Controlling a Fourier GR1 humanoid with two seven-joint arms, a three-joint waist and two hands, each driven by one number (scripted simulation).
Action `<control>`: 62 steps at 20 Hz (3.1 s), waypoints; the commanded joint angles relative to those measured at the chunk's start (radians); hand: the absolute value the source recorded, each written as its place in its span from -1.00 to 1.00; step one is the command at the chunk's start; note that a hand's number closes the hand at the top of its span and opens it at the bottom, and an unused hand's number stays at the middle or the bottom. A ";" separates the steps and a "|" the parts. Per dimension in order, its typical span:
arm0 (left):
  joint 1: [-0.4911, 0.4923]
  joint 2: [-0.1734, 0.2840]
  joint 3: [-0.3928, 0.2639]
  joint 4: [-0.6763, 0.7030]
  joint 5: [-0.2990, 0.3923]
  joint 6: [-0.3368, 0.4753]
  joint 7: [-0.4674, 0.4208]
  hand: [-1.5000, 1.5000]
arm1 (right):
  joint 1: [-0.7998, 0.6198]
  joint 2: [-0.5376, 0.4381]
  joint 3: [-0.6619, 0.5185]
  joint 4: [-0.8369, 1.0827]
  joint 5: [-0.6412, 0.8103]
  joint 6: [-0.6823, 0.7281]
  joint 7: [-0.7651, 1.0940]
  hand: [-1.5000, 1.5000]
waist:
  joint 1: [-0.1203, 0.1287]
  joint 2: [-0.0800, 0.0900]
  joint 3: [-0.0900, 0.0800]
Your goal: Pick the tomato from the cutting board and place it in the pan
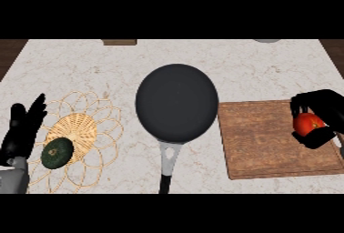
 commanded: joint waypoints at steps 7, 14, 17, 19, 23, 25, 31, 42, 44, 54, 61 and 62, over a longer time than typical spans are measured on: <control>0.037 -0.019 0.003 0.030 -0.014 0.011 -0.060 0.00 | 0.011 0.047 -0.165 -0.251 -0.196 -0.117 -0.201 1.00 | -0.007 -0.001 -0.002; 0.021 0.002 0.019 0.006 0.002 -0.032 -0.032 0.00 | -0.110 0.193 -0.080 -0.343 -0.175 -0.010 0.051 1.00 | 0.010 0.001 -0.002; 0.008 -0.012 0.000 -0.013 -0.006 -0.035 -0.017 0.00 | -0.184 0.270 -0.088 -0.192 -0.184 -0.052 0.014 1.00 | 0.016 0.003 -0.001; 0.034 -0.013 -0.003 -0.010 -0.035 -0.010 -0.037 0.00 | -0.263 0.328 -0.051 -0.158 -0.167 -0.029 0.109 1.00 | 0.023 0.004 -0.002; -0.021 -0.033 -0.012 0.002 -0.036 -0.002 0.007 0.00 | -0.358 0.451 -0.023 -0.051 -0.143 -0.073 0.164 1.00 | 0.017 0.004 -0.002; -0.021 -0.034 -0.001 0.024 -0.034 0.002 -0.025 0.00 | -0.411 0.528 -0.010 0.055 -0.114 -0.145 0.157 1.00 | 0.023 0.006 -0.002; -0.046 0.001 0.013 0.004 -0.020 -0.038 0.025 0.00 | -0.546 0.629 -0.021 0.375 -0.052 -0.241 0.122 1.00 | 0.029 0.008 -0.001; -0.068 -0.057 -0.028 0.046 -0.047 -0.017 -0.039 0.00 | -0.675 0.667 0.049 0.823 -0.269 -0.430 -0.050 1.00 | 0.087 0.025 -0.001; -0.088 -0.022 -0.019 0.036 -0.039 -0.046 -0.032 0.00 | -0.696 0.667 0.053 0.845 -0.356 -0.396 -0.045 1.00 | 0.102 0.027 0.000; -0.151 -0.064 -0.060 0.076 -0.065 -0.034 -0.015 0.00 | -0.690 0.668 0.170 0.901 -0.575 -0.448 -0.134 -1.00 | 0.138 0.035 0.000; -0.178 -0.078 -0.068 0.088 -0.081 -0.014 0.017 0.00 | -0.670 0.668 0.150 0.860 -0.752 -0.535 -0.254 -1.00 | 0.121 0.034 0.001; -0.158 -0.041 -0.036 0.073 -0.059 -0.034 0.015 0.00 | -0.659 0.668 0.140 0.875 -0.770 -0.534 -0.286 -1.00 | 0.110 0.028 0.001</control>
